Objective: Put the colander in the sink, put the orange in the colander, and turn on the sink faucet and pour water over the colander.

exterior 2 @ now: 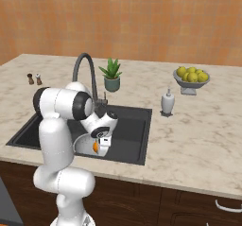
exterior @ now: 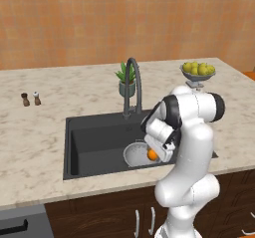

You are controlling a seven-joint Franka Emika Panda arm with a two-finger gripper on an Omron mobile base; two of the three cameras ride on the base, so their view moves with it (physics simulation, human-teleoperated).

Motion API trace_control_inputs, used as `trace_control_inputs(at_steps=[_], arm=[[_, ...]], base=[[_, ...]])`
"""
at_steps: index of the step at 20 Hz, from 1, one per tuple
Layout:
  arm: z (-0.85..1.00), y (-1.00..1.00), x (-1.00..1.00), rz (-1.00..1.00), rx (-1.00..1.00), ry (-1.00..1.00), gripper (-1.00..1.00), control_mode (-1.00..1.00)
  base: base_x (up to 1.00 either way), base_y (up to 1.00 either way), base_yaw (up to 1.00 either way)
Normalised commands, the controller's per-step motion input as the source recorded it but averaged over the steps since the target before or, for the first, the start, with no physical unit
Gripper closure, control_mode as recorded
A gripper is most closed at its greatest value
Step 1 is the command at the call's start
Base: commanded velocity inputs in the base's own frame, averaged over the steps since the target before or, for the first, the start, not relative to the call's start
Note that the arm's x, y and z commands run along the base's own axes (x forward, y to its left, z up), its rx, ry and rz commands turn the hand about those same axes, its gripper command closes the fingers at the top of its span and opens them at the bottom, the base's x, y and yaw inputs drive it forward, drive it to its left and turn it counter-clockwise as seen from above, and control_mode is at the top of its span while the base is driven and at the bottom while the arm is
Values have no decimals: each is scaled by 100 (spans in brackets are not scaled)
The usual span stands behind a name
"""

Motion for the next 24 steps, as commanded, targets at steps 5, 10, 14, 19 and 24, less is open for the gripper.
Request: trace_control_inputs(at_steps=[5, 10, 14, 19, 24], arm=[[-39, 8, 17, 0, 0, 1, 100, -100], [-12, 8, 2, 0, 3, 0, -100, -100], [0, 0, 0, 0, 13, -4, -100, -100], [9, 0, -3, 0, 19, -8, -100, -100], [35, -3, -6, 0, 20, -10, -100, -100]], base=[[0, 0, 0], [0, 0, 0], [0, 0, 0], [0, 0, 0], [0, 0, 0]])
